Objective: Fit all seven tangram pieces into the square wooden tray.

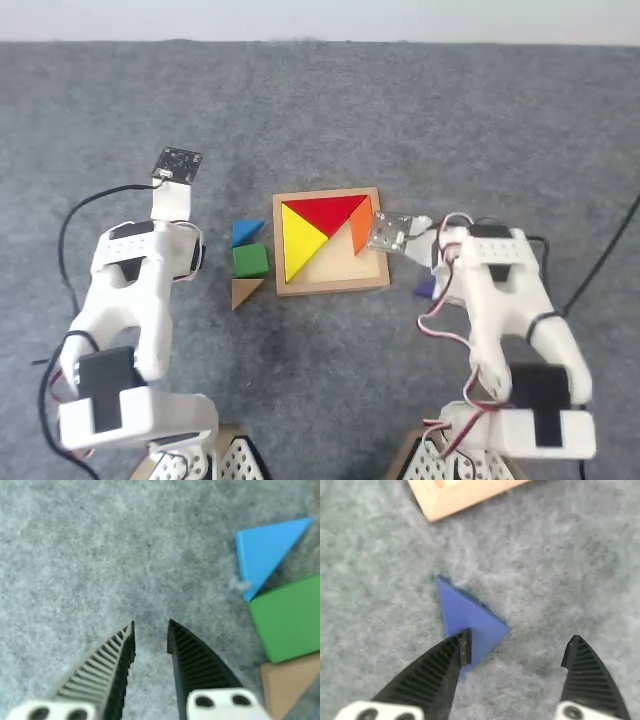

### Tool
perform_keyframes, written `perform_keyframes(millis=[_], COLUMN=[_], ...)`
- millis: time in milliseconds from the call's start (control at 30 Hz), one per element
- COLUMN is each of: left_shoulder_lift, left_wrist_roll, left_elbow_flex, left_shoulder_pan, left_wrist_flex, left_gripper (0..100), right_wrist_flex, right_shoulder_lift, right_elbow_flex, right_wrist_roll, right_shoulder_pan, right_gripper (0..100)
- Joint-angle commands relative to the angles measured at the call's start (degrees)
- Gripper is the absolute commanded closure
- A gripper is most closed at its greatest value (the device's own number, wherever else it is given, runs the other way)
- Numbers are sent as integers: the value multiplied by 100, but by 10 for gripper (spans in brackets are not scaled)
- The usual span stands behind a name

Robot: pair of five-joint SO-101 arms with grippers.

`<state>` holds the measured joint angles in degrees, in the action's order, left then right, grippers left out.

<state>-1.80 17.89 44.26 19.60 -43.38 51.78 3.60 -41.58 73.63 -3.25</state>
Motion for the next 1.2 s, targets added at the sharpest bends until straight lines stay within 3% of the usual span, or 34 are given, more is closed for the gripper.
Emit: perform_keyframes(millis=[0, 300, 467, 767, 900, 1167], left_shoulder_lift=[-334, -334, -334, -334, -334, -334], left_wrist_roll=[9, 9, 9, 9, 9, 9], left_elbow_flex=[-40, -40, -40, -40, -40, -40], left_shoulder_pan=[9, 9, 9, 9, 18, 18], left_wrist_flex=[97, 97, 97, 97, 97, 97], left_gripper=[902, 902, 902, 903, 903, 903], right_wrist_flex=[154, 163, 708, 866, 462, 620], right_shoulder_lift=[-207, 602, 963, 338, -198, -514], right_elbow_flex=[158, 229, 211, 105, 123, 501], right_wrist_roll=[-18, -527, -316, -229, -237, -237], right_shoulder_pan=[-57, 163, 180, -426, -347, -233], right_gripper=[702, 702, 699, 699, 699, 702])
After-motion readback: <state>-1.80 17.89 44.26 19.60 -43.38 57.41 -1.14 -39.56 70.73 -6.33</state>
